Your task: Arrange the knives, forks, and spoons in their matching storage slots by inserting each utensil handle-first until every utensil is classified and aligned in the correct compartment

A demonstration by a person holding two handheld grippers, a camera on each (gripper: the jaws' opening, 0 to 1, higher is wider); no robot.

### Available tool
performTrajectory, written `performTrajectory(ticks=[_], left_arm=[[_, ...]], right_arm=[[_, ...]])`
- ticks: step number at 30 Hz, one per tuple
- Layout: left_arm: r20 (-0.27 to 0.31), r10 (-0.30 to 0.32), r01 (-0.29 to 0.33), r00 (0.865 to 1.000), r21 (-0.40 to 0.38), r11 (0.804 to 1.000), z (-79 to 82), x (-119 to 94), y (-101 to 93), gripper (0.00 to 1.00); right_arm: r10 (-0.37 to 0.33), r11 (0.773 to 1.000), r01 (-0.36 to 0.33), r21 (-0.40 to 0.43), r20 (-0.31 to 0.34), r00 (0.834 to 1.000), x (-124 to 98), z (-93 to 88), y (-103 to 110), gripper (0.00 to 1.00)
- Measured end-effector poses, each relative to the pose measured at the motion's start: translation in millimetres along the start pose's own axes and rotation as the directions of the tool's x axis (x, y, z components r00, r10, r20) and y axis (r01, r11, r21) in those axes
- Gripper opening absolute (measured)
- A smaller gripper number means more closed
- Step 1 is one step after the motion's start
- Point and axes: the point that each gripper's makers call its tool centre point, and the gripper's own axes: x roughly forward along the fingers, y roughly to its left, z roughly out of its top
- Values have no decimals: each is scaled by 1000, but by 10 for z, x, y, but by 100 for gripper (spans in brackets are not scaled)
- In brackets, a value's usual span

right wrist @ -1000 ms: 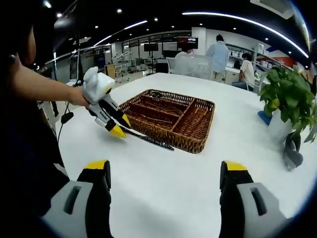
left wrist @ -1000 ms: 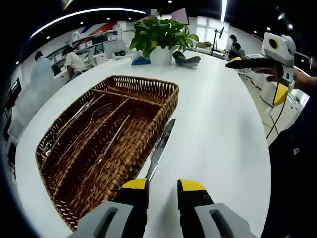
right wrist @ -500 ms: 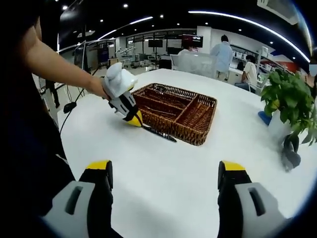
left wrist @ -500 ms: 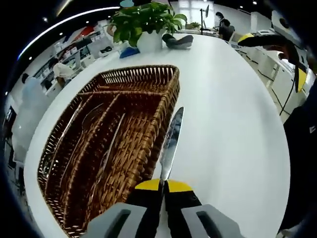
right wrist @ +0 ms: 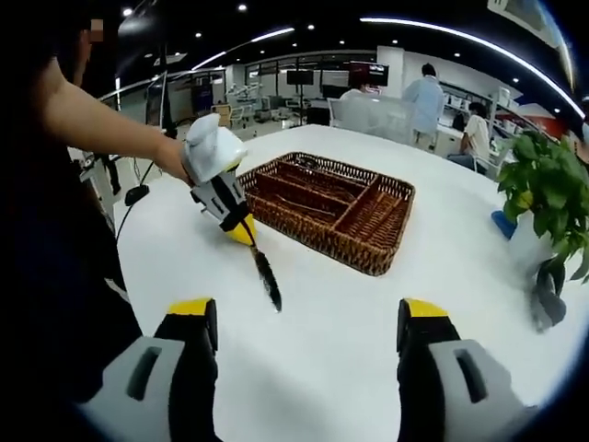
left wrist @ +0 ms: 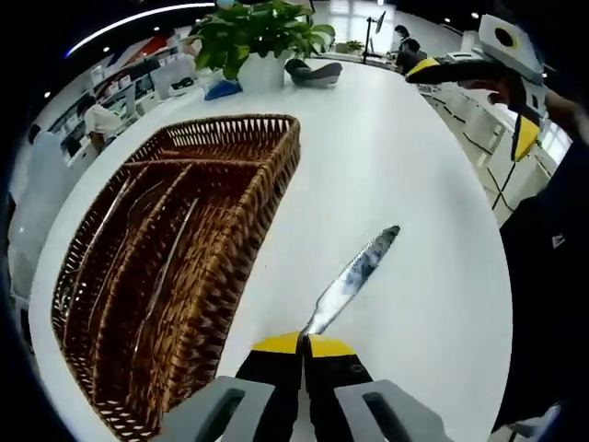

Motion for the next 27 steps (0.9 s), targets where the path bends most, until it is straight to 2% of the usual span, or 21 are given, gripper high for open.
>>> performTrajectory(ticks=[2,4,8,12,15,18,19,21,24,25,27], left_arm=[[-3,1,-1,1000,4,1000,-26,-15,-98,0],[-4,9,-9,1000,-19,1000,-51,-27,-187,0],[3,44,-44,999,-6,999,-75,-40,-298,0],[30,62,-61,998,-50,997,-77,-49,-314,0],[38,70,-67,997,-73,995,-75,-51,-309,0],[34,73,-70,997,-72,995,-74,-48,-312,0],[33,74,-72,997,-72,995,-70,-48,-316,0],[32,78,-76,996,-74,994,-68,-48,-316,0],[30,80,-77,996,-77,994,-66,-45,-315,0],[26,78,-76,997,-75,994,-62,-45,-316,0],[17,75,-73,997,-87,994,-58,-42,-310,0]], right_arm=[[19,1000,-19,-17,-18,1000,66,-17,23,76],[61,998,-63,-18,-71,996,120,-95,96,73],[103,994,-106,-26,-103,989,282,-154,263,74],[119,991,-125,-38,-116,986,370,-195,437,73],[141,990,-142,-3,-126,982,478,-245,640,71],[141,989,-147,-26,-151,978,639,-300,890,70],[142,988,-149,-34,-155,978,661,-310,916,69],[157,983,-172,-67,-191,969,787,-381,1065,67],[172,980,-187,-66,-189,967,858,-394,1134,67],[146,981,-166,-101,-176,973,912,-402,1096,67],[150,980,-171,-100,-192,970,974,-466,1076,63]])
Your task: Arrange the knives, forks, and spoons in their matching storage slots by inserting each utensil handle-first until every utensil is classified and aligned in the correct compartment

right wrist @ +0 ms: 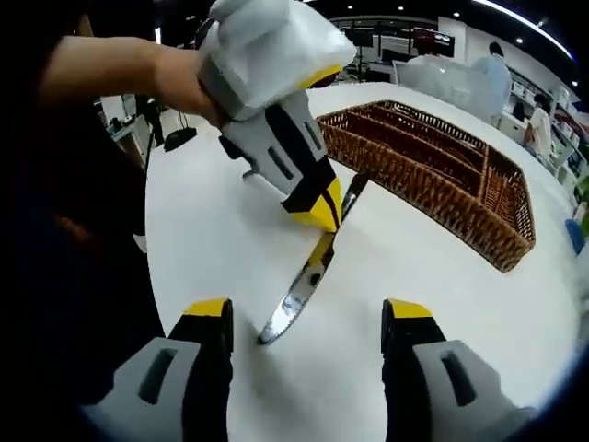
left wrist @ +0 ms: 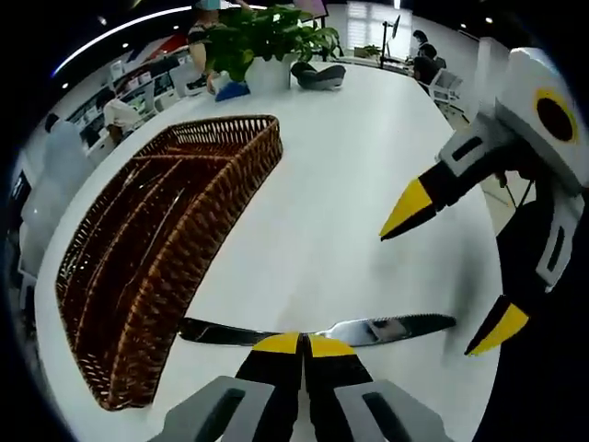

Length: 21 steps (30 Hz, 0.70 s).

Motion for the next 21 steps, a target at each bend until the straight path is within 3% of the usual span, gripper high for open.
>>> performTrajectory(ticks=[3,7,10,14,16,18,19,20,21], left_arm=[[-12,-3,3,1000,6,1000,2,-4,-4,0],[-22,-17,17,1000,5,1000,9,-9,-10,0],[-41,-65,67,997,46,997,14,-12,-27,3],[-85,-93,109,992,206,973,27,1,11,18],[-94,-126,144,988,212,967,27,-7,22,21],[-106,-202,224,974,272,936,-9,-7,-46,36],[-145,-206,241,968,293,925,-98,-5,-39,48],[-151,-197,236,969,318,918,-116,4,-17,50],[-125,-218,249,968,363,898,-66,-3,-40,50]], right_arm=[[4,1000,-4,27,-3,1000,60,-39,-13,57],[-21,1000,20,-20,-41,999,74,-121,-28,51],[-20,997,16,-69,-55,998,72,-119,-39,50],[-9,998,6,-58,-55,998,67,-110,-38,49],[2,998,-6,-69,-59,998,63,-115,-49,49],[16,996,-22,-85,-66,998,50,-117,-69,47],[19,996,-25,-88,-70,997,38,-119,-88,45],[18,996,-25,-87,-75,997,29,-124,-114,43],[18,996,-25,-86,-80,997,21,-128,-145,40]])
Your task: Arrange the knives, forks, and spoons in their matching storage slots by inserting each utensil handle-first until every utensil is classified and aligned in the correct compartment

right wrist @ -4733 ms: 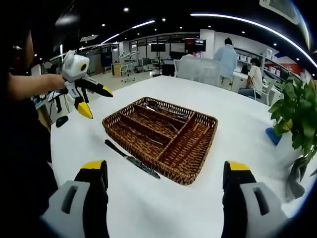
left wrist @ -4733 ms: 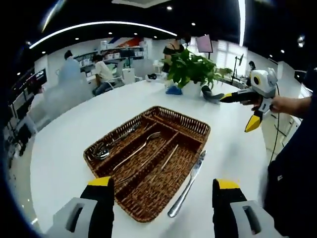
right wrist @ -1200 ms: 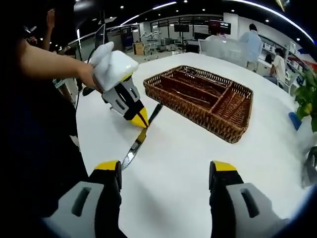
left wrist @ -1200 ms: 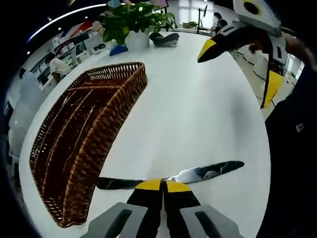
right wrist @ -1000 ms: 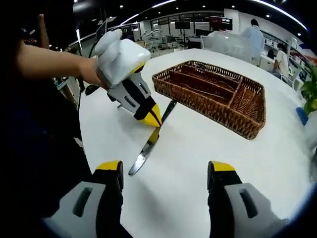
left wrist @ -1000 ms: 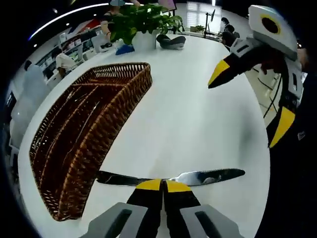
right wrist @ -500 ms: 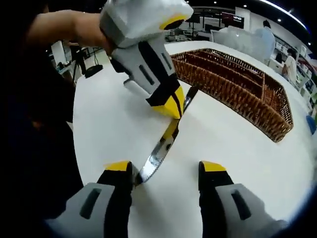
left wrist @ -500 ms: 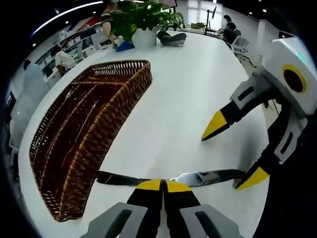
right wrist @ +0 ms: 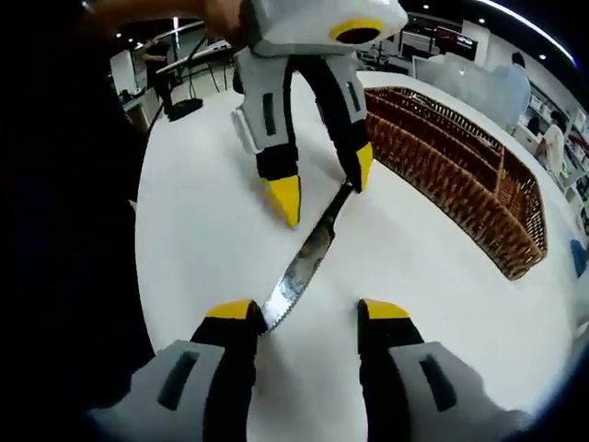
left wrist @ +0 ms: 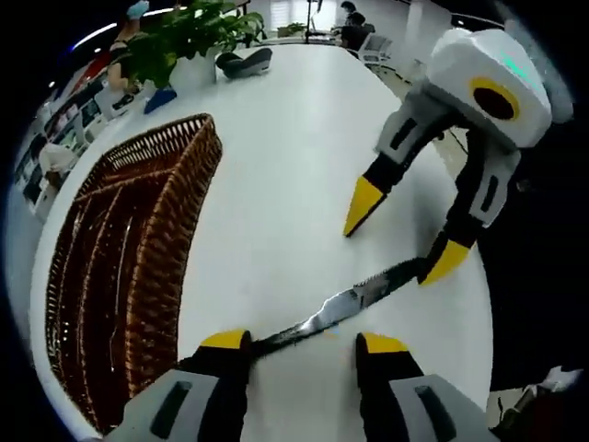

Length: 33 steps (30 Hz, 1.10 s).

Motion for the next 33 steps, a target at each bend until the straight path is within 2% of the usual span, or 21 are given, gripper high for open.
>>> performTrajectory(ticks=[2,7,11,14,18,20,22,23,24,25,28,30,33], left_arm=[[-20,-18,18,1000,-25,1000,-54,-35,-47,53],[-35,-18,18,999,14,1000,-85,-38,-79,53],[-16,-15,15,1000,-29,999,-86,-42,-120,54],[-10,-12,11,1000,-34,999,-105,-53,-166,52],[-4,2,-2,1000,-44,999,-140,-70,-187,45],[8,22,-21,1000,-65,998,-153,-78,-174,39],[21,41,-39,999,-87,995,-158,-81,-161,34],[33,49,-45,998,-111,993,-149,-81,-159,34],[53,46,-37,998,-160,986,-135,-82,-172,34],[58,47,-36,997,-183,983,-132,-83,-174,34],[46,59,-51,997,-153,987,-148,-86,-159,29],[45,61,-54,997,-153,987,-147,-84,-157,27],[52,62,-54,997,-156,986,-154,-78,-130,23]], right_arm=[[1,1000,-1,5,-10,1000,-12,-18,-68,36],[32,999,-33,-31,-28,999,-17,-30,-127,30],[49,997,-51,-52,-31,998,-18,-36,-149,26],[59,996,-61,-62,-30,998,-16,-38,-190,23],[73,995,-75,-65,-35,997,-17,-37,-223,18],[93,993,-96,-73,-42,995,-26,-39,-204,21],[126,986,-130,-102,-48,991,-38,-44,-158,28],[125,983,-132,-129,-56,991,-42,-49,-164,33],[123,974,-136,-181,-79,989,-56,-87,-174,34],[128,969,-145,-199,-96,987,-67,-108,-175,34],[118,966,-140,-220,-109,987,-120,-91,-240,34],[125,969,-139,-203,-82,989,-141,6,-305,34],[132,964,-152,-217,-105,986,-94,46,-410,34]])
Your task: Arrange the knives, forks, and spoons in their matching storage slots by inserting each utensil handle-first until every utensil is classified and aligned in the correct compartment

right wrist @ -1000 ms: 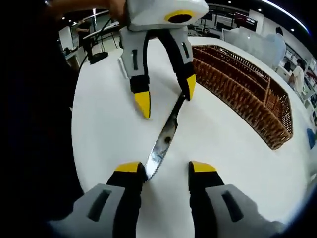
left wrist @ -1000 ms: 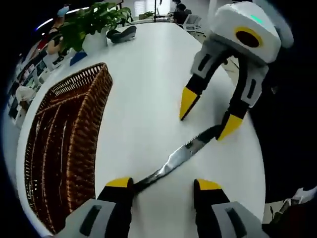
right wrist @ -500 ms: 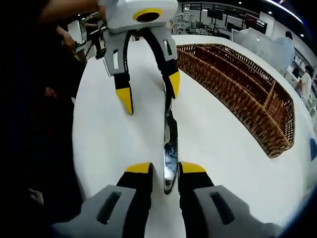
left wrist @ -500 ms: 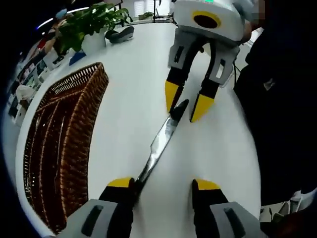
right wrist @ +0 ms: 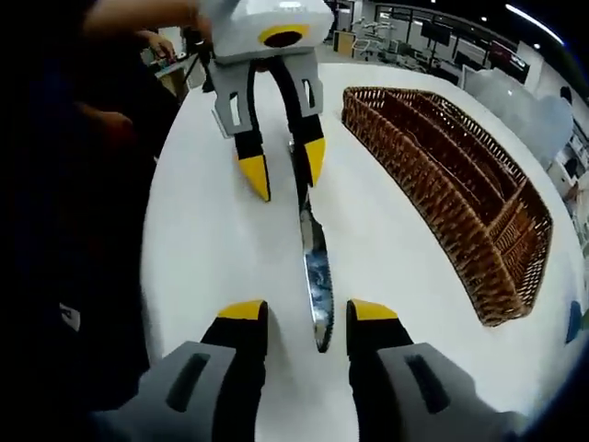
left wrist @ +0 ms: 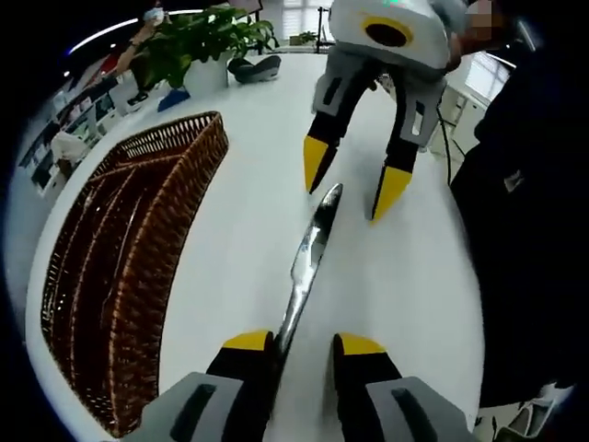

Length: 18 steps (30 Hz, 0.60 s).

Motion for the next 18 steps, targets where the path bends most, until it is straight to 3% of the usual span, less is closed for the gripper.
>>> performTrajectory(ticks=[1,6,7,10,13,15,18], left_arm=[[4,4,-4,1000,1,1000,-2,1,25,20],[39,-3,6,999,-70,998,4,0,123,10],[45,-4,7,999,-70,998,-3,-2,133,9],[59,-12,17,998,-80,997,7,0,109,9],[75,-11,16,997,-76,997,20,7,90,8],[101,-12,17,995,-45,999,50,22,60,8],[128,-25,31,991,-47,998,99,48,-14,7]], right_arm=[[18,1000,-19,-13,-55,998,27,-67,-39,34],[107,993,-112,-23,-163,981,73,-153,-14,24],[97,994,-101,-28,-141,985,75,-107,-18,22],[86,990,-104,-94,-179,980,98,-115,-68,16],[86,990,-105,-98,-182,980,116,-98,-112,10],[98,990,-114,-80,-174,980,123,-88,-121,10],[104,980,-130,-148,-171,980,122,-86,-94,10]])
